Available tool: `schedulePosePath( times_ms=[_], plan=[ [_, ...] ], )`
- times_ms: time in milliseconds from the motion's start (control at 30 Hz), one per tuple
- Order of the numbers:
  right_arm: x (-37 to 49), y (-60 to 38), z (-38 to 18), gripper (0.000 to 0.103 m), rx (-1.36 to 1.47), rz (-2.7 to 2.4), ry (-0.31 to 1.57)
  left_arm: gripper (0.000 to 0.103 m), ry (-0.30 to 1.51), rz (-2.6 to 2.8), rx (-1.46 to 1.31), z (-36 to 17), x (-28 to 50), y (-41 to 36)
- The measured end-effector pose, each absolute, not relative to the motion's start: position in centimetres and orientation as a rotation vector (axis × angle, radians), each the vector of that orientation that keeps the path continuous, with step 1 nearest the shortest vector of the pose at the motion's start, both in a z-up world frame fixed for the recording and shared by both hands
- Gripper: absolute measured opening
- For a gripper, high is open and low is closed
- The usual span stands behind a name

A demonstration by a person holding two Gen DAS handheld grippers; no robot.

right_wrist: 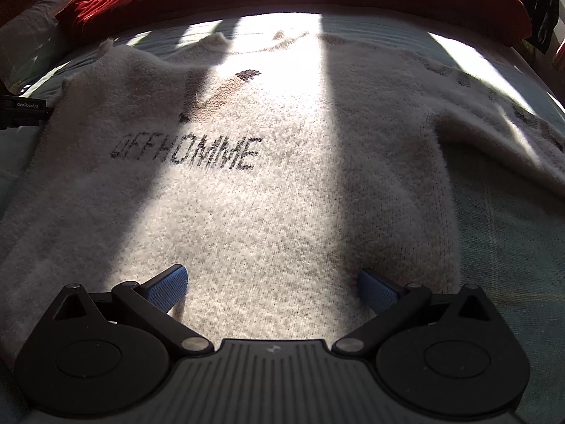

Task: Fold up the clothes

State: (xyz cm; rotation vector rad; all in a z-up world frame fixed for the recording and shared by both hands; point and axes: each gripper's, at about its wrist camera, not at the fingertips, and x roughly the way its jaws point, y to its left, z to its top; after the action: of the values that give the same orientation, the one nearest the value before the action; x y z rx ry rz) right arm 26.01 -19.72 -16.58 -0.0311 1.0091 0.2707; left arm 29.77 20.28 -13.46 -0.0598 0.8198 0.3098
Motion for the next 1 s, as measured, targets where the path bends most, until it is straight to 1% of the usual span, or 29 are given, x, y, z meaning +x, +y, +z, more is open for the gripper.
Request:
schedulePosePath(
  times_ms=[33,100,200,233,267,300,333,400,600,733,1000],
  plan=[
    [26.1,-19.7,-16.6,0.103,-0.028,0.267,1.008,0.052,0.814,0.333,-0.064,-13.4,29.9,20.2],
    [26.3,-19.5,-16.7,0.103,-0.029,0.258,1.005,0.052,0.856,0.369,-0.085,-14.1,30.8,20.1],
    [26.4,-19.2,-16.8,0.103,-0.04,0.247,1.004,0.046,0.878,0.406,-0.099,-14.6,31.3,20.2],
    [26.4,-19.2,-16.8,0.103,-0.043,0.248,1.004,0.038,0.876,0.408,-0.116,-14.5,31.1,20.4],
    [26.4,-19.2,-16.8,0.103,-0.041,0.25,1.004,0.032,0.874,0.406,-0.133,-14.3,30.9,20.7],
    [26.4,-19.3,-16.7,0.103,-0.039,0.252,1.004,0.02,0.871,0.402,-0.132,-14.1,30.6,21.0],
    [26.5,-19.3,-16.8,0.103,-0.037,0.253,1.004,0.015,0.867,0.405,-0.114,-13.8,30.3,21.2],
    [26.5,-19.3,-16.8,0.103,-0.038,0.249,1.005,0.012,0.858,0.411,-0.079,-13.3,29.6,21.8],
    [26.4,-19.0,-16.6,0.103,-0.05,0.237,1.008,0.01,0.825,0.475,-0.059,-11.7,27.5,25.9],
    [26.4,-18.7,-16.4,0.103,-0.063,0.225,1.013,0.012,0.808,0.482,-0.047,-11.2,27.2,28.3],
    [26.4,-18.2,-16.1,0.103,-0.08,0.212,1.027,0.012,0.706,0.429,0.1,-8.3,29.7,27.7]
  ],
)
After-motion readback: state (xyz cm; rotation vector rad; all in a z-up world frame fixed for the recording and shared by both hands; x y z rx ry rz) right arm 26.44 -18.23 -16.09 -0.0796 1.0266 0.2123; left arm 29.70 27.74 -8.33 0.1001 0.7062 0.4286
